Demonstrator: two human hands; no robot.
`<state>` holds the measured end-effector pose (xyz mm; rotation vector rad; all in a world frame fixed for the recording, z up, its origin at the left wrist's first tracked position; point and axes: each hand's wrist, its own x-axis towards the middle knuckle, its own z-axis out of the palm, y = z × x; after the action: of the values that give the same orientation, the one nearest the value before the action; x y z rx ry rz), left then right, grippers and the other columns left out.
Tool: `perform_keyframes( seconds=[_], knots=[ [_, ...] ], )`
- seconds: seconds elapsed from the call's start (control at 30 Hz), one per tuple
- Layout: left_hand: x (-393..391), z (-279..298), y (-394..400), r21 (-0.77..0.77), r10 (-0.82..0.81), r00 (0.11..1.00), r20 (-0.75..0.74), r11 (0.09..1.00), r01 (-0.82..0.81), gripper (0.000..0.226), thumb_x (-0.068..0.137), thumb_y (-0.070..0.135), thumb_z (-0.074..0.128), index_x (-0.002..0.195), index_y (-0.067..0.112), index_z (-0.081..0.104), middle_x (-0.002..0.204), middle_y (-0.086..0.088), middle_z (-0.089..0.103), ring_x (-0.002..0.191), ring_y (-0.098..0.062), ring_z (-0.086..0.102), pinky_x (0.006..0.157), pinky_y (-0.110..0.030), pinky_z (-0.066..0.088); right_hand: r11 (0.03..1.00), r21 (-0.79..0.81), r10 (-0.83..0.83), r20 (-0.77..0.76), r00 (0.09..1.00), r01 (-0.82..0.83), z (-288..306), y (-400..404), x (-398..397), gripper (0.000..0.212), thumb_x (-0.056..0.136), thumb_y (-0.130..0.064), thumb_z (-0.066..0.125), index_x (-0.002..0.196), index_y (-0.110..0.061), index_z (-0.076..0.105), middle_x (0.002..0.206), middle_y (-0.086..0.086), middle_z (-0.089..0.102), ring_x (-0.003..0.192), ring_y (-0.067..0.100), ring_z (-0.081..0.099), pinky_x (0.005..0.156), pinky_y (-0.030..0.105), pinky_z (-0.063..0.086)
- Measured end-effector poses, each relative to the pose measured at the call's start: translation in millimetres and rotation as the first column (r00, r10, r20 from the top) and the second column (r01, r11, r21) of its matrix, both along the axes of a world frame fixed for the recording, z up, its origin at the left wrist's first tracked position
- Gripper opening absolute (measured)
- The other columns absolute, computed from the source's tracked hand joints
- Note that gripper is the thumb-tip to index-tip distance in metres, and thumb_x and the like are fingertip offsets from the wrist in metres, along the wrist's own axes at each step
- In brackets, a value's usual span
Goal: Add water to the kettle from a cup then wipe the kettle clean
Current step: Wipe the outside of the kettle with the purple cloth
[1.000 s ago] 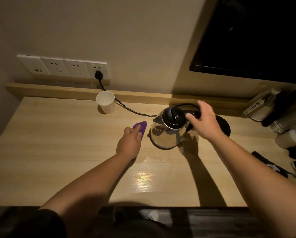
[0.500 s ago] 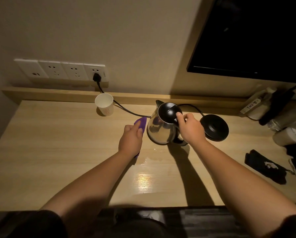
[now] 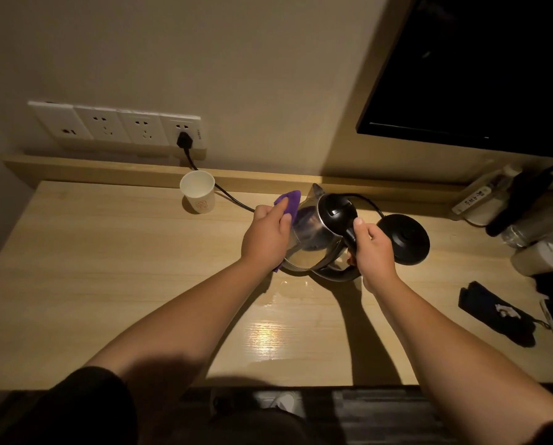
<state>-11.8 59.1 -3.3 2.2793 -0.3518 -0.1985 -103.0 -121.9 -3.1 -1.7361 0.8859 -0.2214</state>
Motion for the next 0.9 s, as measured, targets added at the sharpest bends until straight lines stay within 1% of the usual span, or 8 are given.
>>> perform_keyframes(
  seconds=[0.13, 0.23, 0.37, 0.5, 0.57, 0.67, 0.8, 0.9],
  knots=[
    [-1, 13, -16, 0.098, -0.106, 0.989, 0.103, 0.990, 0.096, 0.044, 0.103, 0.034, 0.037, 0.147, 0.028, 0.036, 0.127, 0.000, 0.044, 0.092, -0.012, 0.054, 0.076, -0.034, 0.055, 1.000, 0.025, -0.015, 0.021, 1.000, 0.014, 0, -5, -4, 0.035, 0.099, -0.049, 0.045, 0.095, -0.019, 0.063, 0.084, 0.005, 0.061, 0.079, 0.022, 0.058, 0.069, 0.036, 0.049],
    [-3, 12, -23, 0.197, -0.175, 0.966, 0.190, 0.971, 0.137, 0.045, 0.103, 0.034, 0.039, 0.147, 0.029, 0.035, 0.129, -0.001, 0.044, 0.092, -0.013, 0.055, 0.074, -0.032, 0.055, 1.000, 0.012, 0.003, 0.012, 1.000, -0.003, -2, -8, -5, 0.035, 0.100, -0.049, 0.045, 0.096, -0.020, 0.063, 0.085, 0.005, 0.061, 0.081, 0.022, 0.059, 0.071, 0.036, 0.050],
    [-1, 7, -24, 0.265, -0.211, 0.953, 0.218, 0.953, 0.150, 0.044, 0.103, 0.034, 0.040, 0.146, 0.029, 0.034, 0.129, -0.002, 0.045, 0.097, -0.014, 0.054, 0.076, -0.033, 0.056, 1.000, 0.009, 0.019, 0.008, 1.000, -0.019, -4, -11, -5, 0.034, 0.100, -0.050, 0.044, 0.095, -0.021, 0.062, 0.085, 0.004, 0.061, 0.082, 0.023, 0.059, 0.073, 0.038, 0.050],
    [8, -2, -21, 0.287, -0.187, 0.972, 0.143, 0.948, 0.140, 0.037, 0.103, 0.033, 0.038, 0.139, 0.024, 0.040, 0.126, -0.003, 0.045, 0.092, -0.015, 0.056, 0.073, -0.032, 0.056, 1.000, 0.018, 0.024, 0.012, 1.000, -0.024, -5, -15, -7, 0.035, 0.100, -0.050, 0.044, 0.092, -0.021, 0.062, 0.083, 0.005, 0.060, 0.080, 0.023, 0.057, 0.072, 0.039, 0.049],
    [15, -14, -13, 0.313, -0.152, 0.987, 0.054, 0.941, 0.127, 0.032, 0.104, 0.032, 0.035, 0.133, 0.022, 0.043, 0.123, -0.004, 0.045, 0.085, -0.016, 0.056, 0.069, -0.033, 0.054, 1.000, 0.016, 0.020, 0.005, 1.000, -0.020, -6, -17, -9, 0.035, 0.100, -0.049, 0.044, 0.090, -0.021, 0.061, 0.082, 0.005, 0.059, 0.080, 0.022, 0.056, 0.072, 0.039, 0.048],
    [24, -38, 3, 0.357, -0.095, 0.992, -0.086, 0.927, 0.119, 0.034, 0.104, 0.032, 0.030, 0.133, 0.025, 0.045, 0.116, -0.006, 0.045, 0.076, -0.019, 0.054, 0.065, -0.034, 0.047, 0.999, 0.009, 0.046, 0.000, 0.999, -0.046, -5, -18, -9, 0.034, 0.100, -0.049, 0.043, 0.090, -0.022, 0.061, 0.083, 0.004, 0.059, 0.081, 0.021, 0.056, 0.074, 0.039, 0.048],
    [26, -49, 12, 0.405, -0.060, 0.989, -0.135, 0.908, 0.110, 0.032, 0.104, 0.032, 0.029, 0.128, 0.026, 0.050, 0.108, -0.005, 0.043, 0.069, -0.017, 0.052, 0.064, -0.034, 0.044, 0.994, -0.018, 0.108, -0.014, 0.994, -0.108, -2, -19, -3, 0.029, 0.101, -0.047, 0.044, 0.092, -0.025, 0.062, 0.086, 0.002, 0.061, 0.084, 0.020, 0.059, 0.077, 0.040, 0.052],
    [27, -43, 10, 0.383, -0.030, 0.991, -0.133, 0.920, 0.079, 0.034, 0.104, 0.033, 0.029, 0.133, 0.026, 0.047, 0.116, -0.008, 0.045, 0.076, -0.021, 0.056, 0.070, -0.036, 0.049, 0.995, -0.015, 0.099, -0.013, 0.995, -0.099, -2, -19, 0, 0.031, 0.100, -0.049, 0.044, 0.092, -0.026, 0.062, 0.084, 0.001, 0.061, 0.083, 0.021, 0.060, 0.075, 0.039, 0.051]
  ],
)
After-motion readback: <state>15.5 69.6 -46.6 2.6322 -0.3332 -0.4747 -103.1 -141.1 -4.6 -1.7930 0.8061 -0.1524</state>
